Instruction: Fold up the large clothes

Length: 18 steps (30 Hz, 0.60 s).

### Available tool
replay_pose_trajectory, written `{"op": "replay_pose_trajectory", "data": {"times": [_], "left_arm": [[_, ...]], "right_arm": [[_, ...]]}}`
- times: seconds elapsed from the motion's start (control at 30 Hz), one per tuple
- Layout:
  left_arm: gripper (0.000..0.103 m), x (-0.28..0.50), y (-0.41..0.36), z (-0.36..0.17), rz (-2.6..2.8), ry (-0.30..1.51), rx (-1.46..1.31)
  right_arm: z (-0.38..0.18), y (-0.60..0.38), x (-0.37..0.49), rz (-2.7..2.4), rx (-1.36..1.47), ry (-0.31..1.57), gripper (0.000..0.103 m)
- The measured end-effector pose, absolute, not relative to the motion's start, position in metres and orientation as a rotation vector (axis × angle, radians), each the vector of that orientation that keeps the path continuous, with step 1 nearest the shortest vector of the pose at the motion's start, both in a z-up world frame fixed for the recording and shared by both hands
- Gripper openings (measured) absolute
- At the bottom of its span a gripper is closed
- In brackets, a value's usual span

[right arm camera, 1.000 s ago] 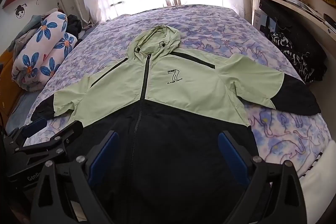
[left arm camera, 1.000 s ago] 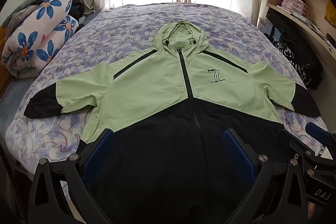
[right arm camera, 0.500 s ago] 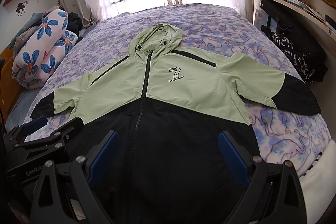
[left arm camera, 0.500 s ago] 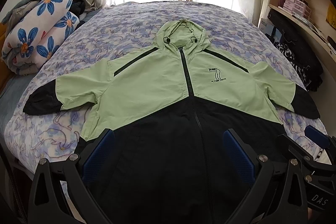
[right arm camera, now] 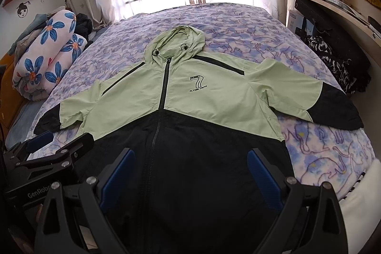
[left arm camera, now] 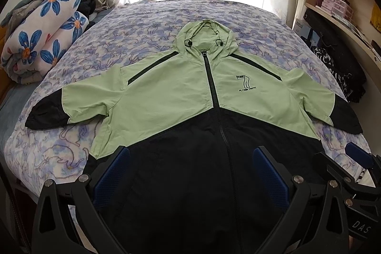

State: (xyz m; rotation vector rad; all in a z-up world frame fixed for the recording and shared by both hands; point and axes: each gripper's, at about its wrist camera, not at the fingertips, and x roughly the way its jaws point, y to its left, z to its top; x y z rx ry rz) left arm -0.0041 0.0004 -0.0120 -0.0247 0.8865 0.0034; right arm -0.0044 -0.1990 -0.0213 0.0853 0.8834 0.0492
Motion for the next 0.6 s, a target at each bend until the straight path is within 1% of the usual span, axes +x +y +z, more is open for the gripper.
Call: {"op": "replay_pose_trajectory", "data": {"times": [0.6], "left_arm": [[0.102,-0.0008,-0.0012,-0.0139,0.002,0.897,-0.03]], "right_arm": [[-0.0243,-0.1998,-0.0015,0.049,0.085,0.889,0.096]]}}
